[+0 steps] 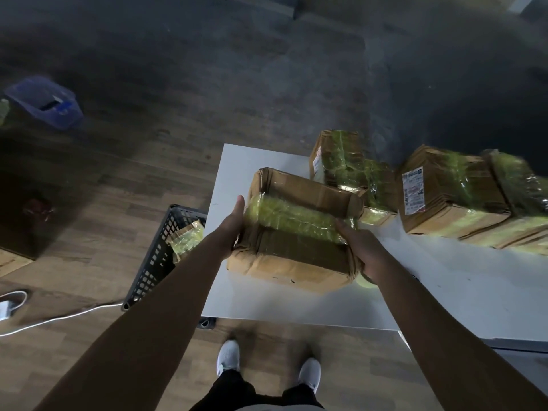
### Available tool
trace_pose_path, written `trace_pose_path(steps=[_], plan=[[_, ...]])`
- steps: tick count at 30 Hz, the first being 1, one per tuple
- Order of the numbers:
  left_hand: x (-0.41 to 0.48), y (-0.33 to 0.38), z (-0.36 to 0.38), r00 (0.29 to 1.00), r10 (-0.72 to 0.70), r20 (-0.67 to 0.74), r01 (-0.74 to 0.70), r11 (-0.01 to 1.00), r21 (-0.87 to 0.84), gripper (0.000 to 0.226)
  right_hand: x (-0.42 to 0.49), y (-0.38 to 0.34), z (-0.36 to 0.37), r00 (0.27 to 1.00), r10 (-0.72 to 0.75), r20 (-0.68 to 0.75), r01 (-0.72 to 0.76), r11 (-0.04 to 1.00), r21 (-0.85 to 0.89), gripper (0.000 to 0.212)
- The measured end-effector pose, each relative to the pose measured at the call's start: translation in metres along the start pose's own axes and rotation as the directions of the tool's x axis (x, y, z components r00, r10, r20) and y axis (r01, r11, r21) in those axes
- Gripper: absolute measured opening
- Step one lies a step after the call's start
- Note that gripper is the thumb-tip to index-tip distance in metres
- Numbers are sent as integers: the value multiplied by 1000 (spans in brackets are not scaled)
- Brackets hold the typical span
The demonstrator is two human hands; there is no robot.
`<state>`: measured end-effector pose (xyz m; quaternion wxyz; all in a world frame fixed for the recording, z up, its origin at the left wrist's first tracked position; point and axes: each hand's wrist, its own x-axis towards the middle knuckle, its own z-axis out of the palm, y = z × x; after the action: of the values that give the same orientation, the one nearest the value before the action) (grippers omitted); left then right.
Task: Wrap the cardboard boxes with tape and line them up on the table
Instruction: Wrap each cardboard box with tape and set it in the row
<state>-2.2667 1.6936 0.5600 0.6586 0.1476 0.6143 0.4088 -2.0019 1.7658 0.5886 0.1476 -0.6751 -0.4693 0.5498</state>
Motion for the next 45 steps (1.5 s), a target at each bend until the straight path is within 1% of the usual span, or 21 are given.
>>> trace_pose_path(steps=[2,4,8,10,12,14,16,18,20,22,24,25,27,29,31,32,34,38,40,43,45], plan=[[3,-4,0,999,15,-50,-15,1000,11,73,-2,3,-4,1000,10,7,-10,1000,4,59],[8,-8,0,995,3,-96,0,999,32,73,-3,4,-9,1000,14,-1,-14,1000,6,50],[11,-13,5,991,-38,-128,45,997,55,70,-5,8,-23,998,66,7,-66,997,48,51],[12,-14,14,982,-37,-185,48,997,55,72,-5,10,-27,996,85,3,-85,991,102,54],[13,-13,20,967,-16,-254,50,991,126,74,-4,12,-28,997,82,-14,-80,989,126,58],[15,-15,22,959,-8,-282,66,979,195,78,-6,13,-25,996,77,-34,-73,992,104,62],[14,-16,20,949,8,-314,79,961,263,75,-7,10,-22,996,75,-45,-71,994,85,63],[12,-12,11,922,100,-374,85,890,448,58,-8,8,-20,997,68,-46,-64,996,68,62],[11,2,3,892,204,-403,68,821,567,40,-9,6,-15,998,44,-54,-43,999,34,64],[6,19,0,897,256,-362,2,815,580,41,-11,5,-6,996,0,-94,-3,1000,-30,66],[-4,29,5,911,305,-277,-76,785,615,53,-11,1,5,985,-47,-167,26,992,-125,73],[-9,30,10,924,309,-226,-90,750,655,59,-12,-3,9,979,-53,-196,24,988,-150,76],[-16,27,22,938,319,-135,-114,652,750,67,-12,-8,14,981,-34,-193,18,996,-86,80],[-19,24,30,934,336,-124,-111,601,792,77,-14,-13,15,986,-14,-166,15,1000,0,79],[-18,24,39,914,376,-150,-96,561,822,90,-15,-14,15,984,-42,-176,44,999,9,68],[-18,23,43,900,405,-161,-84,523,848,91,-14,-14,16,980,-64,-188,62,998,-13,61],[-15,19,47,863,471,-180,-63,455,888,84,-12,-16,17,977,-79,-200,66,996,-67,55],[-8,19,41,836,521,-170,-67,404,912,65,-13,-18,16,981,-51,-188,19,985,-169,65],[-3,23,32,849,513,-127,-96,387,917,60,-18,-17,11,993,7,-116,-34,971,-237,69],[8,49,14,885,465,-6,-166,329,929,58,-29,-22,-1,984,177,36,-157,937,-312,74],[14,72,12,887,458,59,-178,221,959,56,-35,-30,0,975,206,88,-133,849,-511,81]])
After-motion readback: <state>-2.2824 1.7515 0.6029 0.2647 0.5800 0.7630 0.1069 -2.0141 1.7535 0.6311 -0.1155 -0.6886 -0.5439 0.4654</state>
